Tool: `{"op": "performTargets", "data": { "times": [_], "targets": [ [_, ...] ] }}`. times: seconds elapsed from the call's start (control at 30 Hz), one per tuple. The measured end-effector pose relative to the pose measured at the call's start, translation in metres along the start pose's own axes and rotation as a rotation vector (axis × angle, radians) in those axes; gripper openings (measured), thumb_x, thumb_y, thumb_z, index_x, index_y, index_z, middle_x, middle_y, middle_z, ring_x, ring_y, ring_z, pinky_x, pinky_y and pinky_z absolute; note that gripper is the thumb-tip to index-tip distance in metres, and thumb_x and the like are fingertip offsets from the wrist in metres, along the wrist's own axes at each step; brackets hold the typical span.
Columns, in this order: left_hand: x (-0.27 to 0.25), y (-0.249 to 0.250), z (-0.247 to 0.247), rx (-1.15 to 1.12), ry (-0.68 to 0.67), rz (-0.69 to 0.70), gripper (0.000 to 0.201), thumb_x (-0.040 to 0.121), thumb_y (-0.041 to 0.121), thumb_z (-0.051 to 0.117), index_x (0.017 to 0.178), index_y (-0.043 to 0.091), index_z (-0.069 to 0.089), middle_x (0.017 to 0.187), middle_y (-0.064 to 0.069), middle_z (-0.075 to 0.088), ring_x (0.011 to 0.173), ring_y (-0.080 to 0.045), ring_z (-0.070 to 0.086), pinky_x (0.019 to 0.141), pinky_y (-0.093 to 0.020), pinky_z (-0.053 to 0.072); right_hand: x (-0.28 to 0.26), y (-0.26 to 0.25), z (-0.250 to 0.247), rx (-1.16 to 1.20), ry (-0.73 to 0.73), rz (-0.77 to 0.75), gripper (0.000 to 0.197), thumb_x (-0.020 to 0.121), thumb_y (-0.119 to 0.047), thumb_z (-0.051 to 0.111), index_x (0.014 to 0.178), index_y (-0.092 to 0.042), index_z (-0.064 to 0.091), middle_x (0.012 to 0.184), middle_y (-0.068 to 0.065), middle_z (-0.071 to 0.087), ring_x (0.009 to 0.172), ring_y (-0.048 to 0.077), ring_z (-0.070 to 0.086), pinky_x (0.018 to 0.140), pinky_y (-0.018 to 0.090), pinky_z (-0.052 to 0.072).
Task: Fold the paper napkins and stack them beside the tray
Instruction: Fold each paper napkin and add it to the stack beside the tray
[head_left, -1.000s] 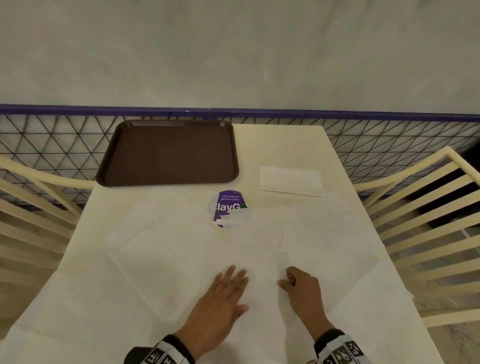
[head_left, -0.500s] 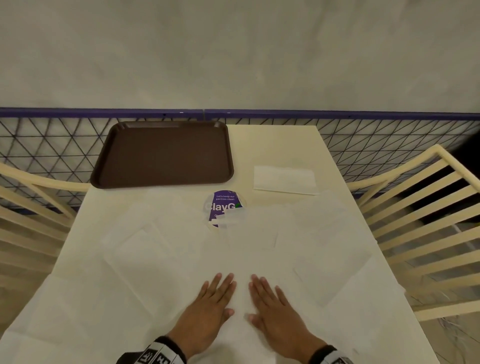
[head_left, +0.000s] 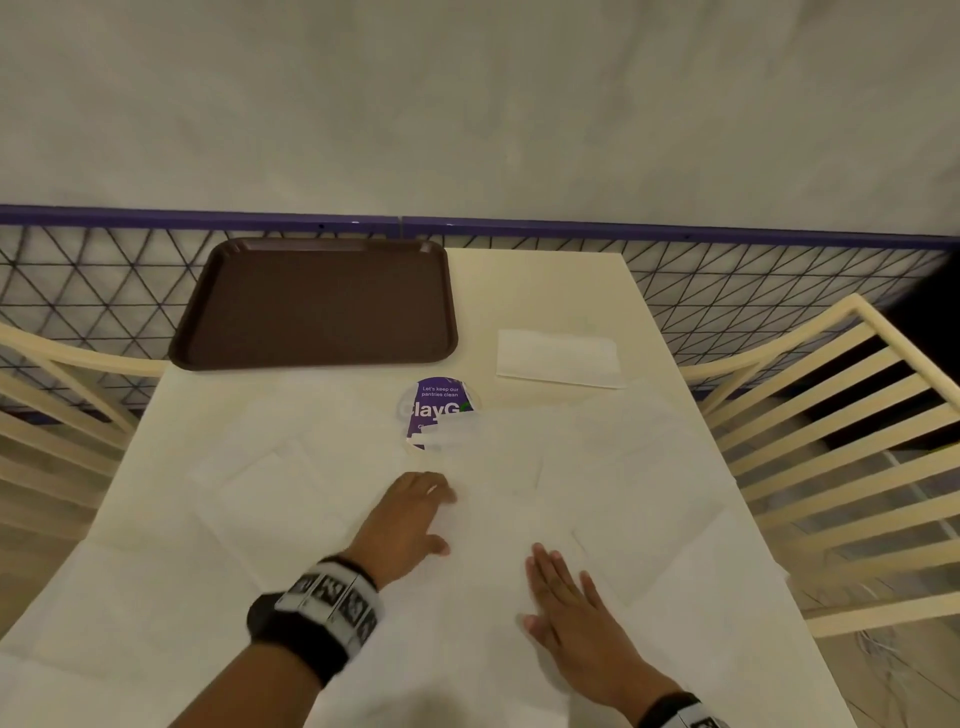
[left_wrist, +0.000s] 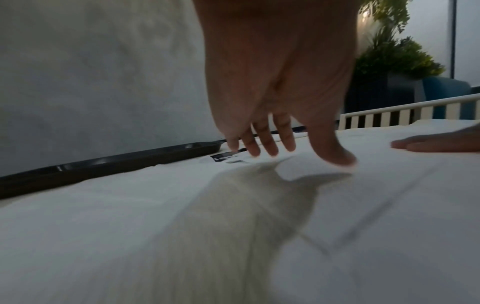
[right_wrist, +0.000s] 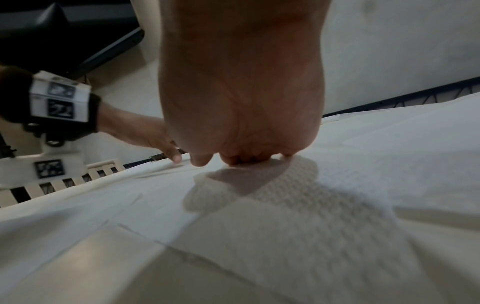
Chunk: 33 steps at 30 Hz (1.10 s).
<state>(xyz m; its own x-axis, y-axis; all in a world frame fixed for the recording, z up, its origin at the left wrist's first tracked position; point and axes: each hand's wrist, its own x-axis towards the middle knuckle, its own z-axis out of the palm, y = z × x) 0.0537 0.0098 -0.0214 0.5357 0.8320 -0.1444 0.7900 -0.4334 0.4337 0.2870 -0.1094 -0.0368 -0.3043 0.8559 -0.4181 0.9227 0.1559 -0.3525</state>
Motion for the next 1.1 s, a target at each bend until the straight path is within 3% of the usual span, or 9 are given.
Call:
{"op": "performTargets", "data": {
  "times": [0.13,0.4,0.53,0.6,0.7,0.83,0.9,0.97,1.1],
  "targets": [
    [0.025,0.005,-0.012,0.277,-0.245,-0.099,0.093,0.065,0.041,0.079,0.139,0.016,0.029,0.135,-0.001,0.040,0.121,-0.023,0.036,0.104,-0.032,0.028,0.001,0.002,0.005,0.025,0.013,-0.006,0.071,0.063,-0.076,-0.019,0.124,-0.043,-0.034,0.136,-0.027,-0.040,0.123,-0.009,-0.042,0.093,0.009,-0.033],
    [0.013,0.001,-0.022,0.148,-0.152,-0.184,0.033,0.079,0.035,0.067,0.109,0.023,0.058,0.106,0.006,0.056,0.108,-0.018,0.047,0.087,-0.027,0.029,0.000,0.011,0.022,-0.130,-0.028,0.151,0.063,0.095,-0.052,0.013,0.147,-0.018,0.008,0.158,-0.001,-0.003,0.145,0.015,-0.007,0.109,0.030,0.004],
    [-0.014,-0.005,-0.031,-0.202,-0.032,-0.258,0.020,0.076,0.025,0.072,0.068,0.035,0.055,0.082,0.010,0.060,0.084,-0.014,0.057,0.073,-0.025,0.041,-0.001,0.001,-0.002,0.009,0.040,0.051,0.075,0.083,-0.055,0.026,0.145,-0.027,-0.005,0.134,-0.042,-0.037,0.143,0.009,-0.010,0.117,0.033,0.002],
    [-0.023,0.003,-0.040,-0.278,0.054,-0.241,0.028,0.079,0.023,0.069,0.064,0.037,0.050,0.074,0.012,0.062,0.072,-0.012,0.057,0.066,-0.024,0.042,0.000,-0.005,-0.018,0.068,0.152,0.057,0.076,0.081,-0.054,0.027,0.147,-0.028,0.001,0.130,-0.051,-0.028,0.144,0.011,-0.005,0.117,0.030,-0.001],
    [-0.028,0.026,-0.060,-0.277,0.183,-0.101,0.017,0.085,0.023,0.063,0.078,0.036,0.054,0.082,0.011,0.067,0.074,-0.010,0.058,0.069,-0.025,0.044,0.012,-0.022,-0.053,0.042,0.498,0.061,0.091,0.081,-0.048,0.056,0.147,-0.033,-0.006,0.155,-0.011,0.002,0.143,0.011,-0.009,0.112,0.032,-0.007],
    [-0.021,0.061,-0.094,-0.241,0.218,-0.022,0.031,0.091,0.029,0.056,0.120,0.033,0.046,0.113,0.010,0.061,0.102,-0.014,0.060,0.084,-0.019,0.044,0.041,-0.053,-0.113,0.063,0.454,-0.081,0.078,0.077,-0.044,0.067,0.143,-0.033,0.025,0.150,-0.013,0.030,0.143,0.006,0.005,0.113,0.037,-0.016],
    [-0.013,0.070,-0.110,-0.327,0.289,-0.061,0.030,0.090,0.028,0.057,0.112,0.041,0.041,0.107,0.012,0.061,0.095,-0.013,0.061,0.076,-0.008,0.042,0.051,-0.052,-0.131,0.264,0.282,0.010,0.044,0.079,-0.039,0.068,0.120,-0.027,0.057,0.123,-0.007,0.060,0.125,0.009,0.042,0.113,0.031,0.005],
    [0.000,0.071,-0.123,-0.478,0.404,-0.133,0.030,0.087,0.024,0.063,0.094,0.042,0.041,0.088,0.018,0.064,0.077,-0.005,0.061,0.064,-0.001,0.040,0.060,-0.038,-0.141,0.519,0.191,0.093,0.012,0.075,-0.027,0.073,0.085,-0.022,0.069,0.089,-0.001,0.069,0.090,0.017,0.063,0.089,0.027,0.042],
    [0.043,0.052,-0.120,-0.734,0.437,-0.227,0.028,0.084,0.012,0.065,0.077,0.030,0.044,0.066,0.012,0.069,0.057,-0.005,0.059,0.052,-0.012,0.044,0.074,0.014,-0.165,0.796,0.183,0.173,0.017,0.066,-0.013,0.081,0.080,-0.018,0.072,0.087,0.005,0.073,0.079,0.017,0.067,0.071,0.029,0.053]
  ]
}}
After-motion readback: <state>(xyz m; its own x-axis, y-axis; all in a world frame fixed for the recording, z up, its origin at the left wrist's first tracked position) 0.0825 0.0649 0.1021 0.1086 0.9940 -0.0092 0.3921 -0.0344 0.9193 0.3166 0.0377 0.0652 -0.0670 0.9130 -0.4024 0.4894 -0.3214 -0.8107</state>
